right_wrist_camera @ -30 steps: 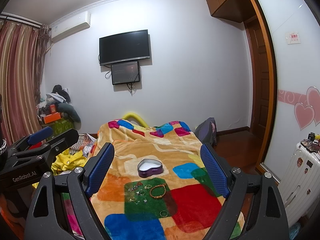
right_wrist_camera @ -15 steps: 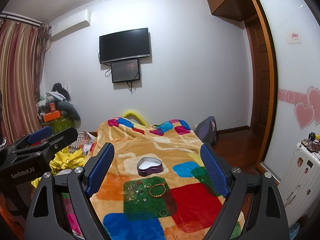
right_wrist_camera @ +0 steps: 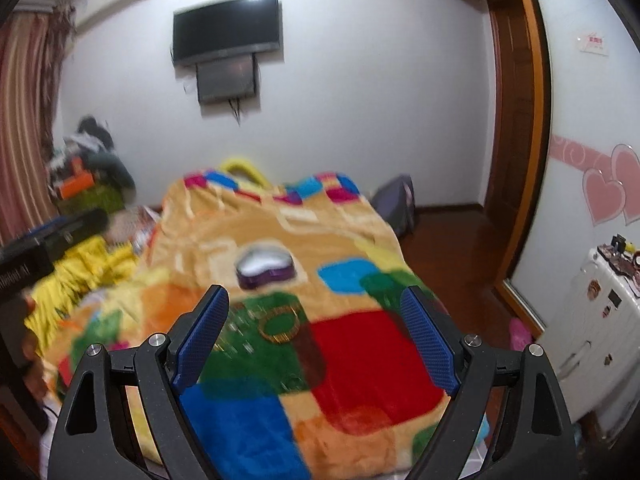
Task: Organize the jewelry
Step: 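Move left tool to the silver pendant while right tool moves to a silver ring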
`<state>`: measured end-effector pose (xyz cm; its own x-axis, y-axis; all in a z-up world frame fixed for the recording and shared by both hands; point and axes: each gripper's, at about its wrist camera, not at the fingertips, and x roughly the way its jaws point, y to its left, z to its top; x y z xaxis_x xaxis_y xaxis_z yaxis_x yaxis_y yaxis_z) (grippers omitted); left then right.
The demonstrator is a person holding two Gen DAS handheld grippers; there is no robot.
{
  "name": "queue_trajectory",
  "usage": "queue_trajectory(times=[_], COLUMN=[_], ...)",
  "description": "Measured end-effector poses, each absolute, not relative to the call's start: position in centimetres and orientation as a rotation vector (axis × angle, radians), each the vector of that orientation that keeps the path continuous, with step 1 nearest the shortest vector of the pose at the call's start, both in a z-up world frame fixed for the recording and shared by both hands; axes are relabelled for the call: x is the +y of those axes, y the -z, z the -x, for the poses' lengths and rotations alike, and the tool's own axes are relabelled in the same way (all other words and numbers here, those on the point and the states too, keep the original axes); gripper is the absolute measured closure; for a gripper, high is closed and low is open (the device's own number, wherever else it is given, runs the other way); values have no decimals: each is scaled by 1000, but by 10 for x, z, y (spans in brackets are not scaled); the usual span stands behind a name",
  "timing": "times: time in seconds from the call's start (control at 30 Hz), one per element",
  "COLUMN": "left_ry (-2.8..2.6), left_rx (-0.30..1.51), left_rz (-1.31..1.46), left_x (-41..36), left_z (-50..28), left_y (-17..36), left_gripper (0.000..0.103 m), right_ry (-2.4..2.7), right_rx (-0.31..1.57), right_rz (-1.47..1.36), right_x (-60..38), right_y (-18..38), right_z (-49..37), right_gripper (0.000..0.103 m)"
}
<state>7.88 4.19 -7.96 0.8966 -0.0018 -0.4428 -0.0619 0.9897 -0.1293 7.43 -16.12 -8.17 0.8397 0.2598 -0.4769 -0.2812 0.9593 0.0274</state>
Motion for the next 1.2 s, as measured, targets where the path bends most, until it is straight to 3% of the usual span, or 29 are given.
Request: queue_trajectory(times=[0.27, 0.73, 0.97, 1.2], left_ry=[-2, 214, 288, 323], left_rx=[656, 877, 914, 944], left_rz=[89, 110, 87, 62], left_x=[43, 12, -4, -17], left_z=[-113, -145, -162, -179], left_y=[135, 184, 194, 205], left_gripper=[19, 58, 66, 71], right_ry=[-314, -449, -496, -499], right_rx=[711, 912, 935, 912], right_rz=[108, 82, 72, 81], right_x=[-160, -148, -146, -145], right_y=[133, 184, 188, 184], right_z=[-100, -123, -128, -136], right_gripper=[20, 61, 83, 83])
